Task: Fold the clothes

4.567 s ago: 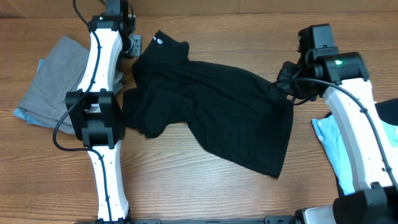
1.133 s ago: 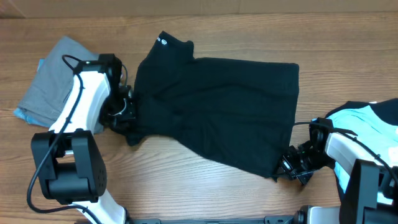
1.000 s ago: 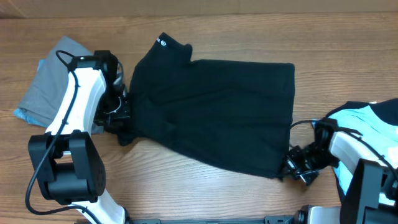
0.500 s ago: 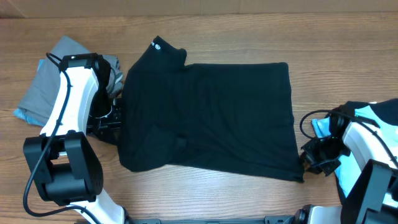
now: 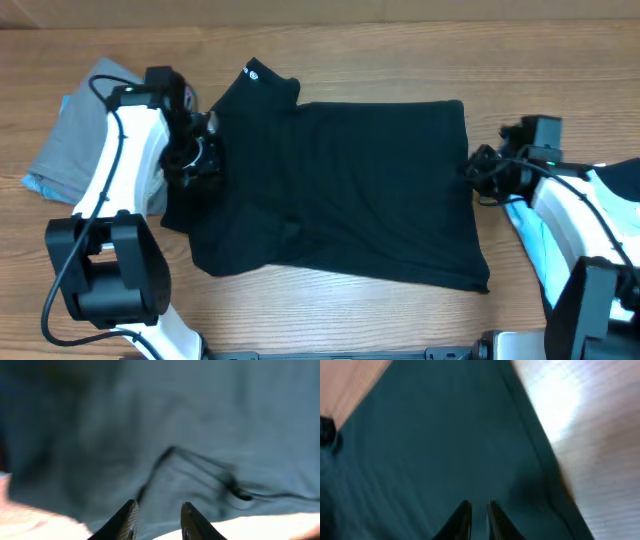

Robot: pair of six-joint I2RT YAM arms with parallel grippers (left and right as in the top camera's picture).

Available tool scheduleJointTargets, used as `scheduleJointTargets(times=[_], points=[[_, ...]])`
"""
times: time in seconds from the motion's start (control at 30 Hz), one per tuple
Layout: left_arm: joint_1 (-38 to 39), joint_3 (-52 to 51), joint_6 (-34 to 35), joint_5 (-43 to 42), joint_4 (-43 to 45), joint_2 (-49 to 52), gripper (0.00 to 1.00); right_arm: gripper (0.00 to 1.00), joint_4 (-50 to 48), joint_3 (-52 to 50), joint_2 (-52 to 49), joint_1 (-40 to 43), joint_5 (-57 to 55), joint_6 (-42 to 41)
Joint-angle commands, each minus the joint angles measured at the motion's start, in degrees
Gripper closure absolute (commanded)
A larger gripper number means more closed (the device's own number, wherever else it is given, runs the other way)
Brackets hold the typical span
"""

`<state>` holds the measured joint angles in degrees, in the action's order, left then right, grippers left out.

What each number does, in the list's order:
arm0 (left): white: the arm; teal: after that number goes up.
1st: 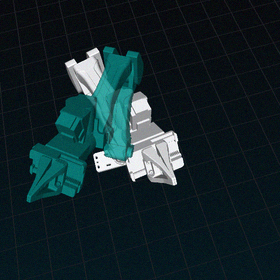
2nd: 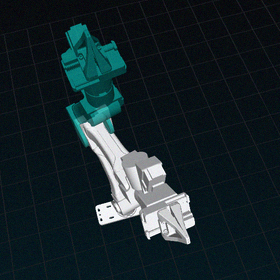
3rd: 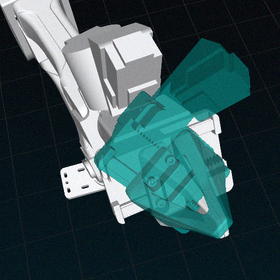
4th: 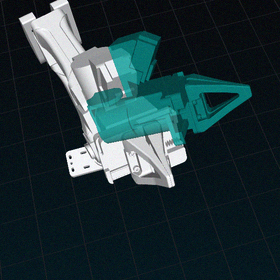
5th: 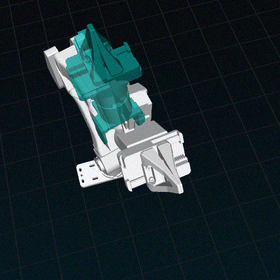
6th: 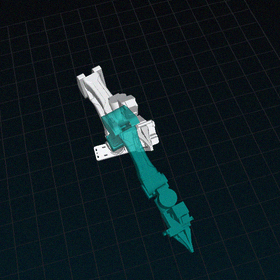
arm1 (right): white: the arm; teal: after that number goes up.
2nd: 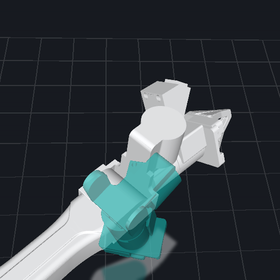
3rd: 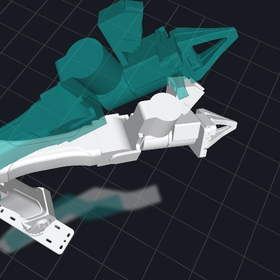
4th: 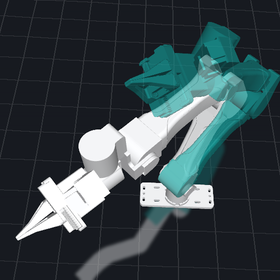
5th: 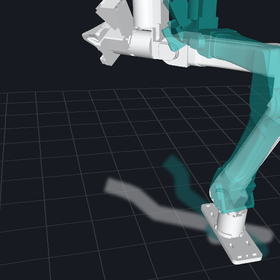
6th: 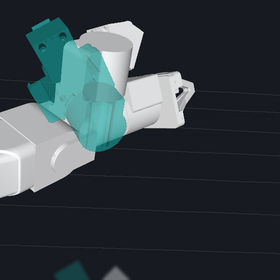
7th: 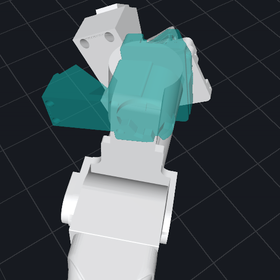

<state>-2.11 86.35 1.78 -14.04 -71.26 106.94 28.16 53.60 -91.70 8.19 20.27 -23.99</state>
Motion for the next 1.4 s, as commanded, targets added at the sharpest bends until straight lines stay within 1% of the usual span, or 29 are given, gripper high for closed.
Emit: scheduleJointTargets(times=[0.0, 0.07, 0.13, 0.23, 0.37, 0.43, 0.53, 0.6, 0.77, 0.83, 0.93, 0.97, 1.0, 1.03, 1.13, 1.2, 1.23, 1.37], points=[[3.6, 1.2, -3.4, -4.8, 0.8, -1.1, 0.67, 0.88, -7.3, -0.1, -5.4, -1.4, -3.6, -4.7], [4.9, 1.2, -3.6, -4.8, 0.8, -1.1, 0.67, 0.96, -13.8, 0.2, -10.2, -1.4, -1.1, -7.1], [5.4, 1.2, -3.6, -4.8, 0.8, -1.1, 0.67, 0.96, -19.2, 0.8, -14.2, -1.4, 1.9, -7.4], [5.6, 1.2, -3.5, -4.9, 1.0, -1.1, 0.66, 0.96, -21.1, 2.6, -18.4, -1.4, 0.1, -7.6], [5.6, 1.2, -3.5, -4.9, 0.4, -1.1, 0.66, 0.96, -17.6, 7.6, -25.5, -0.1, -12.1, -8.1], [5.6, 1.2, -3.5, -4.9, -0.1, -1.1, 0.66, 0.96, -15.5, 10.4, -27.9, 1.4, -14.7, -9.2], [5.6, 1.2, -3.5, -4.9, -0.2, -1.1, 0.65, 0.97, -15.7, 13.9, -29.7, 3.8, -14.4, -11.8], [5.6, 1.2, -3.5, -4.9, -0.3, -1.1, 0.64, 0.96, -16.1, 16.4, -29.8, 5.1, -14.2, -11.9], [5.6, 1.2, -3.5, -4.6, -0.2, -1.1, 0.6, 0.96, -10.9, 24.2, -29.8, 7.5, -12.2, -11.8], [5.6, 1.2, -3.5, -2.8, -0.2, -1.1, 0.59, 0.96, -8.3, 26.9, -29.8, 7.9, -9.2, -10.0], [5.5, 1.2, -0.4, 3.9, 0.2, -1.1, 0.58, 0.96, -1.7, 32.0, -28.7, 8.1, -2.2, -3.7], [5.5, 1.1, 1.0, 7.4, 1.9, -1.1, 0.62, 0.94, 2.6, 34.7, -26.8, 8.1, 1.4, -0.7], [5.5, 0.9, 1.4, 8.4, 3.0, -1.1, 0.65, 0.93, 3.9, 35.3, -25.9, 8.1, 2.3, 0.2], [5.5, 0.2, 2.2, 9.9, 5.3, -0.9, 0.72, 0.91, 6.1, 36.2, -23.0, 7.9, 4.7, 1.6], [4.8, -1.6, 5.1, 11.1, 5.6, 0.6, 0.87, 0.91, 9.9, 36.2, -14.2, 7.8, 7.5, 1.7], [4.2, -4.1, 5.3, 11.3, 6.6, 1.5, 0.94, 0.91, 12.6, 36.2, -9.2, 7.8, 8.3, 1.7], [3.7, -5.5, 6.1, 11.6, 7.5, 1.8, 0.96, 0.91, 13.8, 36.2, -7.5, 7.8, 8.4, 1.7], [0.8, -12.1, 8.1, 11.7, 12.0, 3.5, 0.96, 0.91, 22.1, 36.2, -0.6, 6.8, 8.3, 1.7]])
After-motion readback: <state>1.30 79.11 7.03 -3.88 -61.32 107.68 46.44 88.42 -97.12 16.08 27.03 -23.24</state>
